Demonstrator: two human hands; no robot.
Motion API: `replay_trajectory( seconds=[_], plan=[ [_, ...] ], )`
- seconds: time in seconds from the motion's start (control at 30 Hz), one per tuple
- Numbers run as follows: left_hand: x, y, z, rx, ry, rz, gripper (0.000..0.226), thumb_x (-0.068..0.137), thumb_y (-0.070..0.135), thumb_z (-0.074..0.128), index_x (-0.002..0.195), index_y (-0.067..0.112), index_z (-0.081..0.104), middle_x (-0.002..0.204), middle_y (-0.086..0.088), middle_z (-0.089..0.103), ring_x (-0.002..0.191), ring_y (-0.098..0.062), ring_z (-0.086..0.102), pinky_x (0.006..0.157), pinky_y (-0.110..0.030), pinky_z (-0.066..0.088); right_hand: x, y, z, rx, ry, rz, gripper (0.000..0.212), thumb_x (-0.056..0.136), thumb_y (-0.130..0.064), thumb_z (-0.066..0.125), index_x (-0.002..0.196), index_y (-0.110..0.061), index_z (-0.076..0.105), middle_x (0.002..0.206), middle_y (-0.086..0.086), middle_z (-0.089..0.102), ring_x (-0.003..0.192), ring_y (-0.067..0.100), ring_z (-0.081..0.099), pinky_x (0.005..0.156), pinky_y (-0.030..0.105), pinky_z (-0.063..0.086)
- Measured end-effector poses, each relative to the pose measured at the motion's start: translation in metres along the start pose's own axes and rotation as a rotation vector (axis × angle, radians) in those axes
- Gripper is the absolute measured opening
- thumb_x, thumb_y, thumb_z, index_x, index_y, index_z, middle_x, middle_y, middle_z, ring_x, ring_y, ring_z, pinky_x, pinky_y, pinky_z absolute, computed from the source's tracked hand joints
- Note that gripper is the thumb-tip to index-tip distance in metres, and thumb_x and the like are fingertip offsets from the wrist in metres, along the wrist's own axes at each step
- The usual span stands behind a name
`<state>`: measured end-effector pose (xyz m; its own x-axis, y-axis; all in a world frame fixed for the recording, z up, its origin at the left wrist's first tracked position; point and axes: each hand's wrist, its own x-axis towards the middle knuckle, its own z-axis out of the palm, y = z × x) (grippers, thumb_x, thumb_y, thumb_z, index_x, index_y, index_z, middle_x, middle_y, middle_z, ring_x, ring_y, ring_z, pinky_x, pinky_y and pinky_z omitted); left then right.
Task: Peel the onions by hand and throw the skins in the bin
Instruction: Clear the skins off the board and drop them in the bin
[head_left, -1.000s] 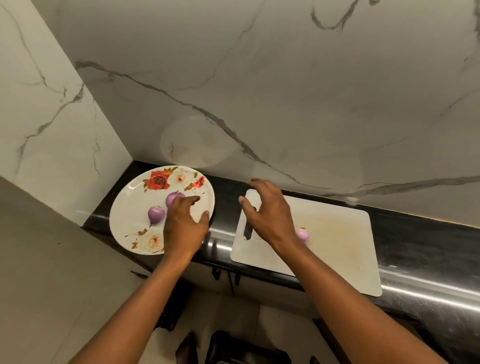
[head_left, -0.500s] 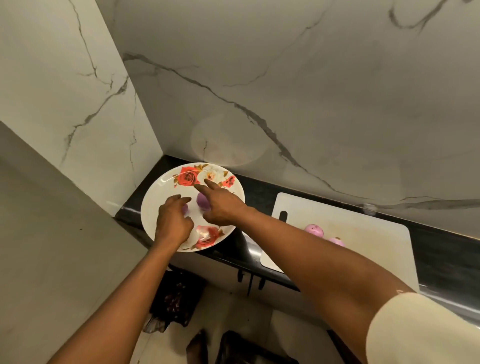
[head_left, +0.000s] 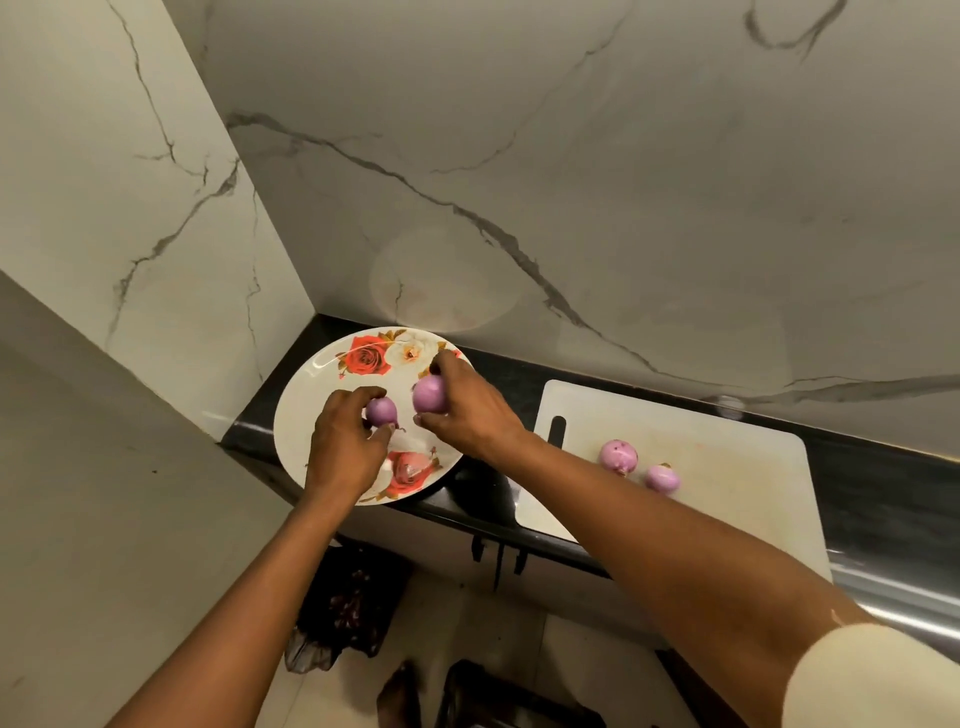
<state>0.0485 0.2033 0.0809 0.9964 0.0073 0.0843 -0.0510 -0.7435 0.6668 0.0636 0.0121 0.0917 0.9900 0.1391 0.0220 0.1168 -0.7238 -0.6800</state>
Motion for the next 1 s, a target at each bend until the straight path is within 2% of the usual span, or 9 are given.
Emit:
replay_trajectory(
  seconds=[0.17, 0.27, 0.4, 0.5, 0.63, 0.67, 0.77, 0.8, 1.0],
  plan=[
    [-0.014, 0.064, 0.015, -0.143, 0.012, 0.166, 0.044, 0.090, 0.018, 0.081, 0.131, 0.023, 0.066, 0.129, -0.002, 0.061, 0.097, -0.016, 0.071, 0.086, -0.034, 0.063, -0.051, 0.015, -0.056, 0.039, 0.206, 0.033, 0.062, 0.090, -0.049, 0.076, 0.142, -0.035, 0.044, 0.134, -0.003, 0.053, 0.111, 0.019, 0.062, 0.089, 0.037, 0.056],
    [-0.024, 0.103, 0.031, -0.215, -0.052, 0.242, 0.046, 0.089, 0.014, 0.082, 0.131, 0.024, 0.065, 0.126, 0.001, 0.060, 0.100, -0.014, 0.069, 0.086, -0.029, 0.063, -0.090, 0.036, -0.091, 0.080, 0.316, 0.085, 0.058, 0.092, -0.051, 0.074, 0.143, -0.039, 0.050, 0.132, -0.007, 0.050, 0.108, 0.014, 0.062, 0.088, 0.029, 0.057],
    [-0.037, 0.153, 0.063, -0.286, -0.190, 0.375, 0.044, 0.085, 0.018, 0.085, 0.126, 0.026, 0.069, 0.117, 0.006, 0.063, 0.103, -0.010, 0.068, 0.088, -0.033, 0.062, -0.147, 0.079, -0.137, 0.241, 0.495, 0.217, 0.056, 0.084, -0.044, 0.085, 0.134, -0.036, 0.060, 0.128, -0.009, 0.059, 0.110, 0.010, 0.064, 0.090, 0.027, 0.059],
    [-0.054, 0.190, 0.094, -0.287, -0.299, 0.475, 0.042, 0.085, 0.022, 0.084, 0.124, 0.029, 0.070, 0.118, 0.011, 0.064, 0.101, -0.007, 0.066, 0.086, -0.035, 0.060, -0.192, 0.111, -0.164, 0.360, 0.554, 0.370, 0.057, 0.085, -0.026, 0.086, 0.135, -0.036, 0.060, 0.128, -0.010, 0.065, 0.102, 0.011, 0.070, 0.084, 0.022, 0.059],
    [-0.079, 0.227, 0.139, -0.134, -0.397, 0.624, 0.043, 0.088, 0.034, 0.078, 0.129, 0.034, 0.066, 0.125, 0.014, 0.064, 0.117, -0.010, 0.058, 0.095, -0.033, 0.052, -0.242, 0.152, -0.177, 0.297, 0.592, 0.495, 0.060, 0.085, -0.017, 0.085, 0.136, -0.035, 0.060, 0.129, -0.009, 0.065, 0.096, 0.010, 0.070, 0.074, 0.011, 0.054],
    [-0.085, 0.235, 0.150, -0.096, -0.418, 0.655, 0.043, 0.090, 0.035, 0.078, 0.131, 0.035, 0.065, 0.127, 0.013, 0.064, 0.118, -0.010, 0.057, 0.095, -0.033, 0.052, -0.253, 0.162, -0.177, 0.247, 0.589, 0.513, 0.060, 0.084, -0.019, 0.086, 0.135, -0.036, 0.059, 0.129, -0.009, 0.064, 0.096, 0.012, 0.070, 0.075, 0.014, 0.056],
    [-0.096, 0.250, 0.177, 0.004, -0.465, 0.713, 0.042, 0.092, 0.037, 0.076, 0.133, 0.034, 0.065, 0.129, 0.012, 0.064, 0.120, -0.011, 0.054, 0.094, -0.034, 0.053, -0.272, 0.181, -0.169, 0.077, 0.576, 0.541, 0.061, 0.082, -0.026, 0.087, 0.133, -0.038, 0.056, 0.126, -0.010, 0.058, 0.099, 0.015, 0.067, 0.083, 0.037, 0.062],
    [-0.097, 0.252, 0.185, 0.034, -0.481, 0.721, 0.041, 0.093, 0.037, 0.076, 0.132, 0.033, 0.065, 0.128, 0.011, 0.065, 0.119, -0.012, 0.054, 0.094, -0.034, 0.053, -0.274, 0.184, -0.165, 0.039, 0.571, 0.544, 0.062, 0.081, -0.029, 0.087, 0.133, -0.039, 0.054, 0.125, -0.010, 0.056, 0.099, 0.016, 0.067, 0.082, 0.040, 0.062],
    [-0.096, 0.247, 0.214, 0.171, -0.549, 0.728, 0.033, 0.092, 0.042, 0.074, 0.124, 0.034, 0.069, 0.116, 0.008, 0.069, 0.109, -0.016, 0.059, 0.096, -0.033, 0.048, -0.267, 0.190, -0.150, -0.047, 0.531, 0.597, 0.058, 0.081, -0.042, 0.080, 0.130, -0.039, 0.048, 0.126, -0.005, 0.055, 0.101, 0.025, 0.066, 0.079, 0.046, 0.059]
  ],
)
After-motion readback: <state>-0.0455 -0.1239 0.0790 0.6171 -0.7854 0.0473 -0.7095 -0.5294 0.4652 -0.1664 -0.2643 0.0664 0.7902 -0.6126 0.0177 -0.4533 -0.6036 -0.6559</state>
